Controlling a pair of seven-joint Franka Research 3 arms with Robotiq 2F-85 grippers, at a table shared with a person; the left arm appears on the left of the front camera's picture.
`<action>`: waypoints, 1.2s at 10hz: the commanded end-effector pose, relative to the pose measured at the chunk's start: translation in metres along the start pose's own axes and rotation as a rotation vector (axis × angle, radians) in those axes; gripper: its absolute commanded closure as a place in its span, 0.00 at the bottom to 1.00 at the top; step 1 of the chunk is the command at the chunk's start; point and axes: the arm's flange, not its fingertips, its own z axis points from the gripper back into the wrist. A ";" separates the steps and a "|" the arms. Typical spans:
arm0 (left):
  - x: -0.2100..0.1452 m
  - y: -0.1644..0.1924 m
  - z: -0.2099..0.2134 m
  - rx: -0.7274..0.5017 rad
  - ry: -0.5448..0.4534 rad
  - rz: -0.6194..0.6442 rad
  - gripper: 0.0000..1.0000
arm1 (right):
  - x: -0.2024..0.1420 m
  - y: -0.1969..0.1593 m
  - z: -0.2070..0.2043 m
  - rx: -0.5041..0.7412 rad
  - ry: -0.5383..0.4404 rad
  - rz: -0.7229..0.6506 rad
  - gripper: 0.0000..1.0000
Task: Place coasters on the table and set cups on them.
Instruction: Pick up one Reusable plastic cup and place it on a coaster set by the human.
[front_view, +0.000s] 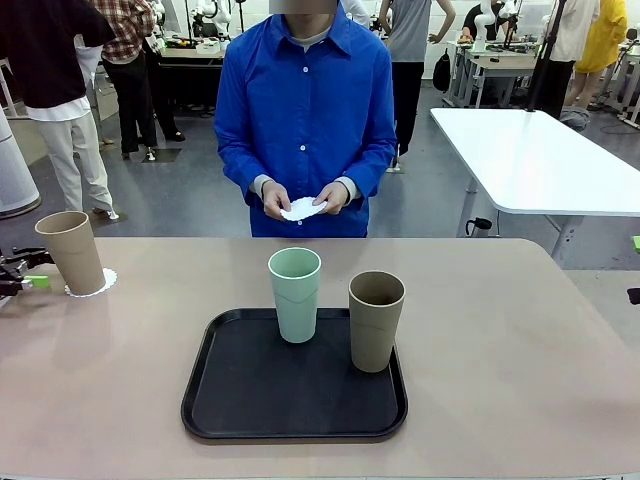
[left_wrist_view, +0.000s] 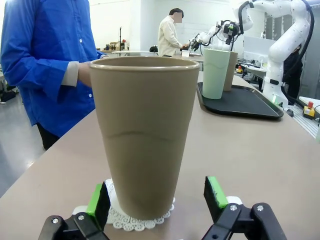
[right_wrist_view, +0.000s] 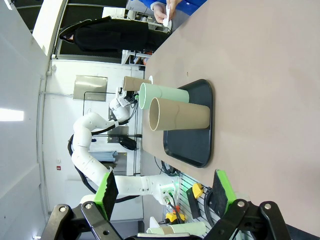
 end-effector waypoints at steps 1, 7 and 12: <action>0.006 -0.004 0.018 0.000 0.040 -0.002 0.00 | 0.001 0.000 0.000 0.012 -0.002 -0.001 0.00; 0.127 -0.075 0.031 0.493 0.351 0.167 0.00 | 0.001 0.000 0.000 0.012 -0.002 -0.001 0.00; 0.199 -0.148 -0.017 0.448 0.732 0.140 0.00 | 0.001 0.000 0.000 0.012 -0.002 -0.001 0.00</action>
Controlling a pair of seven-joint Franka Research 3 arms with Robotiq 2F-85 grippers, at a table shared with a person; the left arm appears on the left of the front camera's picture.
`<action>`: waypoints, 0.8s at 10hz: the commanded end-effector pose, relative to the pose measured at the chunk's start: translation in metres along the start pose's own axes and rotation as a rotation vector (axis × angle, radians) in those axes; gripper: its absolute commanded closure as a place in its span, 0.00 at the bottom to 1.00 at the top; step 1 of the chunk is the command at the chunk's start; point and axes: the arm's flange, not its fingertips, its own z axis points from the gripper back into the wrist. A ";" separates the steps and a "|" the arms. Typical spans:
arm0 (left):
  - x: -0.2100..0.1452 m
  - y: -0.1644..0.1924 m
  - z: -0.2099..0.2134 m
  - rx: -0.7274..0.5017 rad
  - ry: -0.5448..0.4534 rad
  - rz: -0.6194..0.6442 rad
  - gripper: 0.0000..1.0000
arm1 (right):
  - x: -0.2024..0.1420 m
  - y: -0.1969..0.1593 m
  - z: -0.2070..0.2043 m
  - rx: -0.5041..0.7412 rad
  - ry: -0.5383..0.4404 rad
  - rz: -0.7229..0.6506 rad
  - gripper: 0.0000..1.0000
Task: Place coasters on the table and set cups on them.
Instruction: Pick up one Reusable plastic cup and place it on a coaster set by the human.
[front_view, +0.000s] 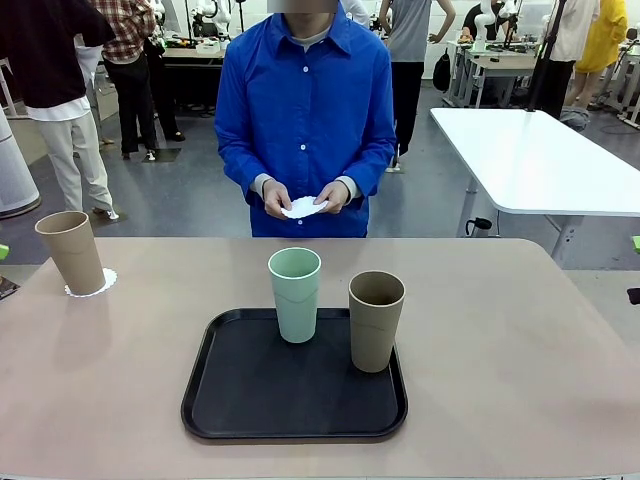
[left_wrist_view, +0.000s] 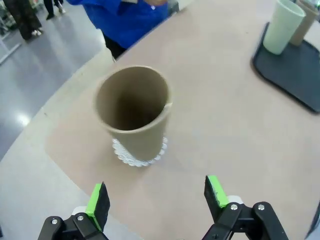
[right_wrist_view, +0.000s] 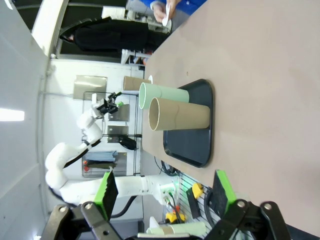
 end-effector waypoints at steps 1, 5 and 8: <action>0.018 -0.042 0.005 -0.020 0.133 -0.063 0.00 | 0.001 0.000 0.000 0.012 -0.002 -0.001 0.00; 0.070 -0.086 0.005 0.060 0.236 -0.131 0.00 | 0.001 0.000 0.000 0.012 -0.002 -0.001 0.00; 0.098 -0.089 0.003 0.089 0.316 -0.073 0.00 | 0.001 0.000 0.000 0.012 -0.002 -0.001 0.00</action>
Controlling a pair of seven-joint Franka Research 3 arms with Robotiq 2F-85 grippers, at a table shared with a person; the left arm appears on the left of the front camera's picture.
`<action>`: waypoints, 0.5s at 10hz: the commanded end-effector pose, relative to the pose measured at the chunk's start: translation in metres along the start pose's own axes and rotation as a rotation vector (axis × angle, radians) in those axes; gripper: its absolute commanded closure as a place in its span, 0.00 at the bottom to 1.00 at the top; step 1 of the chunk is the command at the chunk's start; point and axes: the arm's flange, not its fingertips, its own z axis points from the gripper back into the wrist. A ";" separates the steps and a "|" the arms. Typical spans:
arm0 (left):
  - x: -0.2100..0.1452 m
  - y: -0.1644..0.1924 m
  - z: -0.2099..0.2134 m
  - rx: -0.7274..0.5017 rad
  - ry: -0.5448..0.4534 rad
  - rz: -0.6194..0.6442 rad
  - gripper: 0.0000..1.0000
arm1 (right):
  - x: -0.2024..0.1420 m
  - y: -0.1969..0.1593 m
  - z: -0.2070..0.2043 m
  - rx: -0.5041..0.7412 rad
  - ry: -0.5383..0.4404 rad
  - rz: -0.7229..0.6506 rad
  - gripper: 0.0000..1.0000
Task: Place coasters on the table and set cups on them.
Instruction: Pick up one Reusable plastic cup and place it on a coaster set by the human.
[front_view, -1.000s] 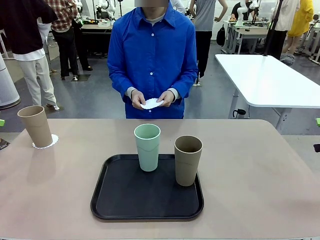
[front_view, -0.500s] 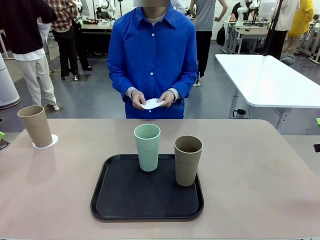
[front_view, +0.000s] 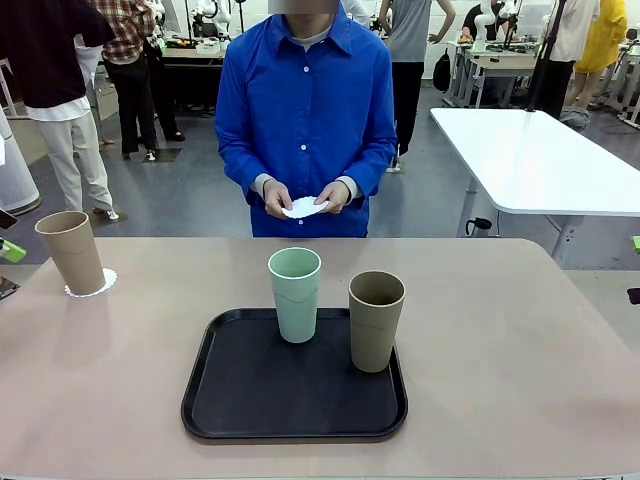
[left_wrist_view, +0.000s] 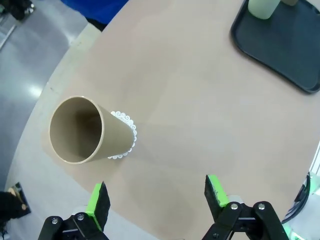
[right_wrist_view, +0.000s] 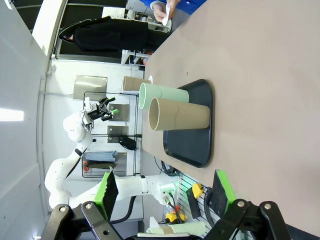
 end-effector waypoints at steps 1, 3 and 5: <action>0.007 0.003 0.003 -0.018 0.022 0.074 0.00 | 0.001 0.000 0.000 0.013 -0.002 -0.001 0.00; 0.000 0.000 0.000 0.000 0.000 0.000 0.00 | 0.001 0.000 0.000 0.013 -0.002 -0.001 0.00; 0.000 0.000 0.000 0.000 0.000 0.000 0.00 | 0.001 0.000 0.000 0.013 -0.002 -0.001 0.00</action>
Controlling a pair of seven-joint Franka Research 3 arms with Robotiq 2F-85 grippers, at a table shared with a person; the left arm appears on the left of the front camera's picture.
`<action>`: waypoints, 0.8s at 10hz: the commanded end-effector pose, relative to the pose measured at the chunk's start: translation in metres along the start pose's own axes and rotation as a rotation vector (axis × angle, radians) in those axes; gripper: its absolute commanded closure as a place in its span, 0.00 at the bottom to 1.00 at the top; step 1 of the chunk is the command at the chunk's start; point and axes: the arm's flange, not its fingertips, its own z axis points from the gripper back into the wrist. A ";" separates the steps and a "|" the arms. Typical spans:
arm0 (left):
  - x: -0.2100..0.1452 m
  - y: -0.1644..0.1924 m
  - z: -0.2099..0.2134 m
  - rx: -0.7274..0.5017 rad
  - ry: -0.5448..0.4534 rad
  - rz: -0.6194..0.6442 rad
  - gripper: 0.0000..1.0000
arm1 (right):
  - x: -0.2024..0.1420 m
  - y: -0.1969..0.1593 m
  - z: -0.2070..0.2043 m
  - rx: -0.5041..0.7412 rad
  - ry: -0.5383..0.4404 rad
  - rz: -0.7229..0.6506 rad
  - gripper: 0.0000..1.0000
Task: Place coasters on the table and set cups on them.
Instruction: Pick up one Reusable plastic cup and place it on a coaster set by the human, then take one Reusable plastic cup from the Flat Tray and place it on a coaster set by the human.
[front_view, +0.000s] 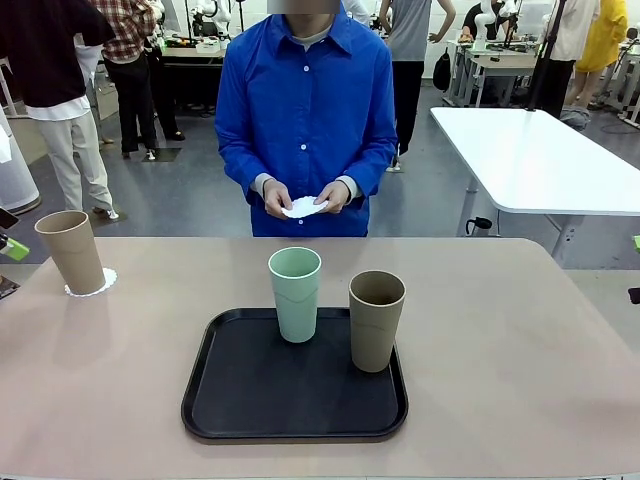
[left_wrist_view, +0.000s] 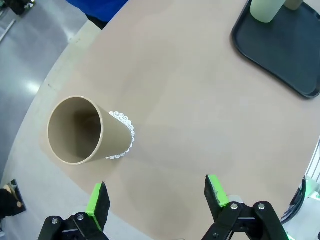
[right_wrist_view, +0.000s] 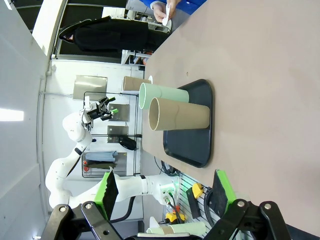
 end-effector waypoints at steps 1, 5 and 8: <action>-0.002 -0.001 0.001 0.013 0.004 -0.024 0.00 | 0.001 0.000 0.000 0.013 -0.002 -0.001 0.00; -0.002 -0.001 0.001 0.013 0.004 -0.024 0.00 | 0.001 0.000 0.000 0.013 -0.002 -0.001 0.00; -0.001 0.001 0.001 0.001 0.002 -0.009 0.00 | 0.001 0.000 0.000 0.013 -0.002 -0.001 0.00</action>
